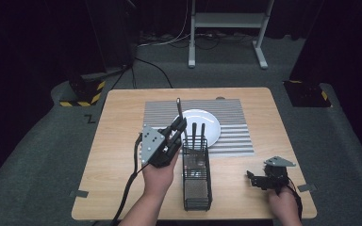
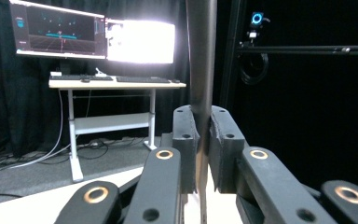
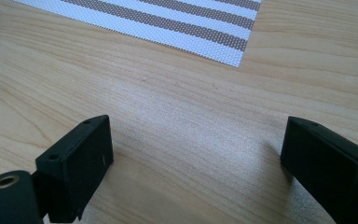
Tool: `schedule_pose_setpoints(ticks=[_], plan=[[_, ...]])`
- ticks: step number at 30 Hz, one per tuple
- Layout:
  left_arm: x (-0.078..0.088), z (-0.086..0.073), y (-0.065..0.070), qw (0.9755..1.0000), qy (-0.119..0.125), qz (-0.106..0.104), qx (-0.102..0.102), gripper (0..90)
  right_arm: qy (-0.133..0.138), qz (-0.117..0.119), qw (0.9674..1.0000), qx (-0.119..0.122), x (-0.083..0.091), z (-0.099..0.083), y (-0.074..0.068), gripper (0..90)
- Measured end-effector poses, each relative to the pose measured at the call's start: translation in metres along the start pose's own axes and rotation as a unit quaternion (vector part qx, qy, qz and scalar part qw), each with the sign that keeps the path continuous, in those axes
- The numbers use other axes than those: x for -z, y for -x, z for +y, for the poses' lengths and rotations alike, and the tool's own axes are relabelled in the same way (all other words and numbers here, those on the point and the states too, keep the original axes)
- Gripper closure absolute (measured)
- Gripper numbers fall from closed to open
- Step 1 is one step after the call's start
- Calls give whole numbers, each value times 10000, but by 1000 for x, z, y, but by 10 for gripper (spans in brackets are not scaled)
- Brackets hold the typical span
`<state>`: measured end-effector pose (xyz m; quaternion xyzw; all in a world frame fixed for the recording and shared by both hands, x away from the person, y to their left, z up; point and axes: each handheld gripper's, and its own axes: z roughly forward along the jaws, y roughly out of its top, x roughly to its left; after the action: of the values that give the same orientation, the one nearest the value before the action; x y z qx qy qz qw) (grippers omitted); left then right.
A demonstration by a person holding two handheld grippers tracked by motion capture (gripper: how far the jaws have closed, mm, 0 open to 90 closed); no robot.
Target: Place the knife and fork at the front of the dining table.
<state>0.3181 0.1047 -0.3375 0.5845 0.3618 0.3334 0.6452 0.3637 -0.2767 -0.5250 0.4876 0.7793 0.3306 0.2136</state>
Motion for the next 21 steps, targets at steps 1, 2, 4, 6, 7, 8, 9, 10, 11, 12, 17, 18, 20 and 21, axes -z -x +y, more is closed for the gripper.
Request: schedule_pose_setpoints(ticks=[1, 2, 4, 6, 7, 8, 9, 10, 11, 12, 17, 18, 20, 21], plan=[[4, 4, -2, 10000, 24, 5, -25, 820, 4, 6, 10000, -1, 0, 0, 0, 90], [6, 5, -3, 10000, 51, 24, -61, 820, 0, 1, 10000, 0, 0, 0, 0, 90], [9, 7, -4, 9999, 76, 50, -59, 820, -1, 1, 10000, 0, 0, 0, 0, 90], [12, 8, -7, 9999, 77, 98, -98, 820, 1, 2, 10000, -1, 0, 0, 0, 90], [14, 9, -9, 9999, 83, 103, -91, 820, 0, 2, 10000, 0, 0, 0, 0, 91], [16, 9, -11, 9998, 107, 131, -107, 820, -3, 1, 10000, -8, 0, 0, 0, 91], [18, 9, -12, 9997, 115, 153, -121, 820, -3, 0, 10000, -8, 0, 0, 0, 91], [20, 9, -14, 9997, 122, 184, -135, 820, -3, 1, 10000, -6, 0, 0, 0, 91], [22, 9, -17, 9996, 113, 198, -135, 820, -3, 1, 10000, -6, 0, 0, 0, 91], [24, 8, -21, 9996, 85, 244, -105, 820, -3, 0, 10000, -8, 0, 0, 0, 91], [29, 2, -29, 9994, 51, 347, -74, 820, 0, 1, 10000, -4, 0, 0, 0, 90], [30, 1, -31, 9993, 51, 372, -63, 820, 0, 0, 10000, -4, 0, 0, 0, 91], [32, -2, -36, 9992, 44, 399, -20, 820, -3, -3, 10000, -8, 0, 0, 0, 91], [32, -4, -37, 9991, 28, 417, -16, 820, -3, -4, 10000, -8, 0, 0, 0, 91]])
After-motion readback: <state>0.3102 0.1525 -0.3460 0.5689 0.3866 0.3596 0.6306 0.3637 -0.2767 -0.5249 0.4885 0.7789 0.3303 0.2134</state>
